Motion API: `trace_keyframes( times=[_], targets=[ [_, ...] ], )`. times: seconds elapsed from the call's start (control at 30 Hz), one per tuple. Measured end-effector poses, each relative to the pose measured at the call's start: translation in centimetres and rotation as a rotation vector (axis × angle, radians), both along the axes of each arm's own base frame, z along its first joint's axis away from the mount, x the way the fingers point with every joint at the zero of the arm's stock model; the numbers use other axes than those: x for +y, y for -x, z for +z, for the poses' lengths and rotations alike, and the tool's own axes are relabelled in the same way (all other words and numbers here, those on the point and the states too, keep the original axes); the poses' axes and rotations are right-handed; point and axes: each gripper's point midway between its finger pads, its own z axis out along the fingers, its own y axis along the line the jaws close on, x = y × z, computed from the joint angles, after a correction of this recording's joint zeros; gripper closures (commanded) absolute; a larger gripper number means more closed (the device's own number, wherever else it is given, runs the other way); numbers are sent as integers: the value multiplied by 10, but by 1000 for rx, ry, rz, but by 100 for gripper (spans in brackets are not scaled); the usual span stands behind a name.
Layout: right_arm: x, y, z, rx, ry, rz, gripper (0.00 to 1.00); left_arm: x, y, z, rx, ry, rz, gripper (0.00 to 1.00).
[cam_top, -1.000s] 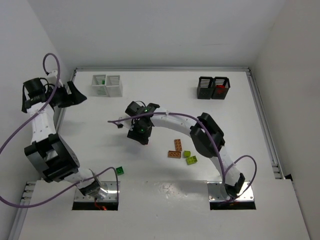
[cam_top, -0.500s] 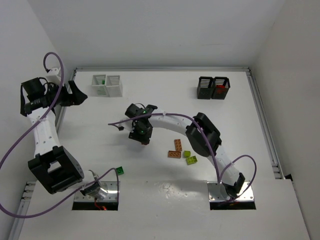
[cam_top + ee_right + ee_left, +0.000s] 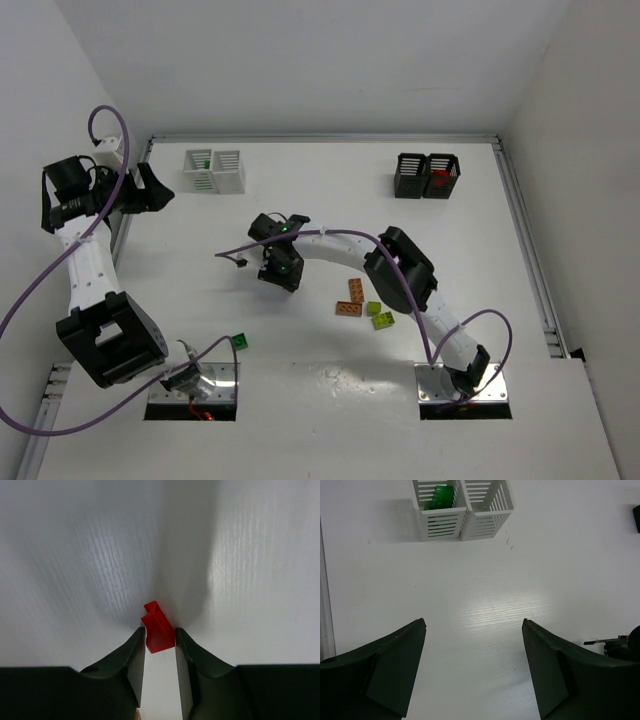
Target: Sort the legos into containers by color
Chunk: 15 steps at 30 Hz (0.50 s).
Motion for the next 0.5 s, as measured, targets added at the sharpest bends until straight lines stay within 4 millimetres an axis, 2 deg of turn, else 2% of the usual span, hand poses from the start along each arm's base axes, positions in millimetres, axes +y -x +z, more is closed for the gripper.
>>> trace_keyframes(
  times=[0.27, 0.5],
  targets=[
    [1, 1, 0, -7, 3, 7, 89, 1, 0, 0, -1, -6, 0, 16],
    [-4, 1, 2, -9, 7, -5, 93, 1, 0, -4, -3, -23, -12, 16]
  ],
)
